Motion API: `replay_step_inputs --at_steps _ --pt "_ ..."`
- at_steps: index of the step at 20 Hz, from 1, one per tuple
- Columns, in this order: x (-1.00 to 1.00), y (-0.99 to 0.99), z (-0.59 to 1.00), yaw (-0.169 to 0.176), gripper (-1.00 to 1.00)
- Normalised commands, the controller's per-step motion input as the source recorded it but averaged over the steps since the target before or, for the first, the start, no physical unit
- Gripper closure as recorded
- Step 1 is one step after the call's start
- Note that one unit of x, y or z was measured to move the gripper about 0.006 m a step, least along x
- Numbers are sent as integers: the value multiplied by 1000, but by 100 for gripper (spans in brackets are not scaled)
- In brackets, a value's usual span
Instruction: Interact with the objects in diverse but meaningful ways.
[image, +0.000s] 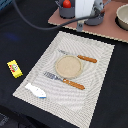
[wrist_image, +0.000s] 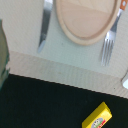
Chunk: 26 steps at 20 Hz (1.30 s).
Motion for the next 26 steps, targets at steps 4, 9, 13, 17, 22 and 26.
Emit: replay_step_inputs --at_steps 4,9,13,17,22,26 --pt "64 -961 -188 -24 -100" --pt "34 -935 -177 -36 -100" --pt "0 -884 -174 -57 -100" --pt "-66 -784 -283 -94 -100" --pt "-187 -520 -291 -45 -100" --pt "-165 -390 -331 -33 -100"
